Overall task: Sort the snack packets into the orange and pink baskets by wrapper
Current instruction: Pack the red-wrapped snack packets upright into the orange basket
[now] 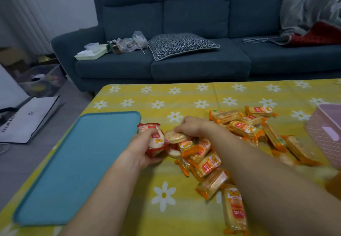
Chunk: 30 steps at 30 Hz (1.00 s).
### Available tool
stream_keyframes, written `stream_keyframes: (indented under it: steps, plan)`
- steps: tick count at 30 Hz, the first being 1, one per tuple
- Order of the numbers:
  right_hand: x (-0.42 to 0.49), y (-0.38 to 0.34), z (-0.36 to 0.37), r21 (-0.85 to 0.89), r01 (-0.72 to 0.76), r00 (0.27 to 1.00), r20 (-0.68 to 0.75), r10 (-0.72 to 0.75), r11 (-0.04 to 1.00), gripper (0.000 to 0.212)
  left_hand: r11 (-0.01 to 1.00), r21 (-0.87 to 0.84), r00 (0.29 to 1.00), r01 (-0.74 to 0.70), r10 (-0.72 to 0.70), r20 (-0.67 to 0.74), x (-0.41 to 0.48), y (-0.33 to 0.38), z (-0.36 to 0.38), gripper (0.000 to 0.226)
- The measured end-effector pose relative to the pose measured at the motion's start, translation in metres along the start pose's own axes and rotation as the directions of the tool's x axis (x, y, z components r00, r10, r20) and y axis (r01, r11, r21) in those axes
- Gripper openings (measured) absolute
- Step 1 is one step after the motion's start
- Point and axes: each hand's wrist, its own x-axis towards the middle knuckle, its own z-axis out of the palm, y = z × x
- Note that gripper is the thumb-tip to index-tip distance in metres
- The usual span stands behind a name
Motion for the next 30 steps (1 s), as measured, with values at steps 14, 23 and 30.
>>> stream_keyframes:
  steps: [14,23,30]
  plan:
    - [-0.031,-0.013,-0.039,0.613,0.310,0.899,-0.439,-0.014,0.727,0.038,0.923,-0.333,0.964,-0.194,0.242,0.110,-0.045,0.024,0.018,0.031]
    - [-0.174,0.047,-0.094,0.767,0.417,0.790,-0.571,0.223,0.487,0.028,0.921,-0.292,0.873,-0.258,0.352,0.337,-0.140,0.030,0.145,0.039]
    - [-0.321,0.167,-0.123,0.673,0.398,0.445,-0.736,0.510,0.623,0.076,0.951,-0.134,0.777,-0.278,0.305,0.551,-0.229,-0.049,0.284,0.071]
